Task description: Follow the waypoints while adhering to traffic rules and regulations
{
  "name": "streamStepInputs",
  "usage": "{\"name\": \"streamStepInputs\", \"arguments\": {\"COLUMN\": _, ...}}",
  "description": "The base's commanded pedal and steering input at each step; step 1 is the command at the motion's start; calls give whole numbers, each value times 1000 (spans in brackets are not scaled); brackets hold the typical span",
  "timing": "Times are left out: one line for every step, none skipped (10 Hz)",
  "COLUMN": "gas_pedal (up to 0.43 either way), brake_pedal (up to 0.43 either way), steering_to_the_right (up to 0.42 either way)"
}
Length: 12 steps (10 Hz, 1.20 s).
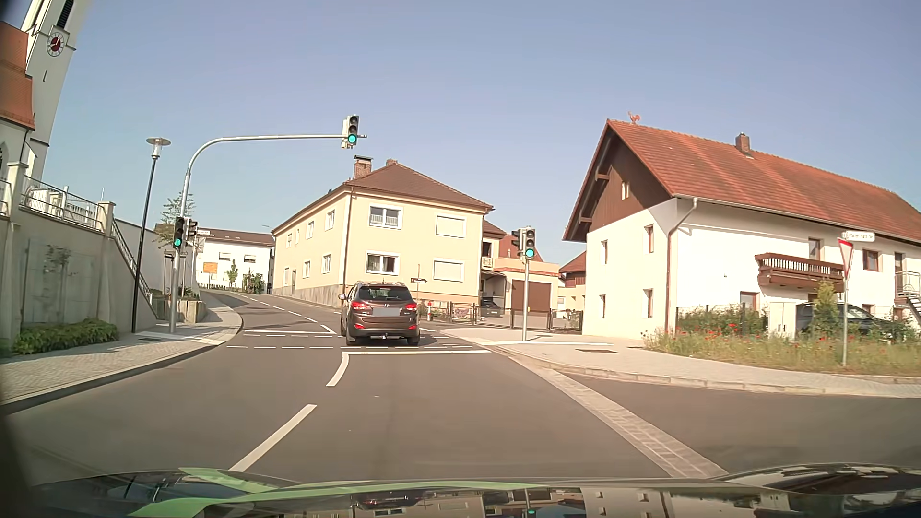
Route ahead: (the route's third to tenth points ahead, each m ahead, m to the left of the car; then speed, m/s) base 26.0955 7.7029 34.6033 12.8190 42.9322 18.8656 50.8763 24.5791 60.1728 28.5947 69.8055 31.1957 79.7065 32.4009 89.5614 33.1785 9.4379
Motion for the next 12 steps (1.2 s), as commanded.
{"name": "streamStepInputs", "arguments": {"gas_pedal": 130, "brake_pedal": 0, "steering_to_the_right": -69}}
{"name": "streamStepInputs", "arguments": {"gas_pedal": 130, "brake_pedal": 0, "steering_to_the_right": -69}}
{"name": "streamStepInputs", "arguments": {"gas_pedal": 130, "brake_pedal": 0, "steering_to_the_right": -70}}
{"name": "streamStepInputs", "arguments": {"gas_pedal": 130, "brake_pedal": 0, "steering_to_the_right": -70}}
{"name": "streamStepInputs", "arguments": {"gas_pedal": 130, "brake_pedal": 0, "steering_to_the_right": -71}}
{"name": "streamStepInputs", "arguments": {"gas_pedal": 130, "brake_pedal": 0, "steering_to_the_right": -71}}
{"name": "streamStepInputs", "arguments": {"gas_pedal": 130, "brake_pedal": 0, "steering_to_the_right": -72}}
{"name": "streamStepInputs", "arguments": {"gas_pedal": 130, "brake_pedal": 0, "steering_to_the_right": -75}}
{"name": "streamStepInputs", "arguments": {"gas_pedal": 130, "brake_pedal": 0, "steering_to_the_right": -80}}
{"name": "streamStepInputs", "arguments": {"gas_pedal": 130, "brake_pedal": 0, "steering_to_the_right": -86}}
{"name": "streamStepInputs", "arguments": {"gas_pedal": 130, "brake_pedal": 0, "steering_to_the_right": -90}}
{"name": "streamStepInputs", "arguments": {"gas_pedal": 130, "brake_pedal": 0, "steering_to_the_right": -92}}
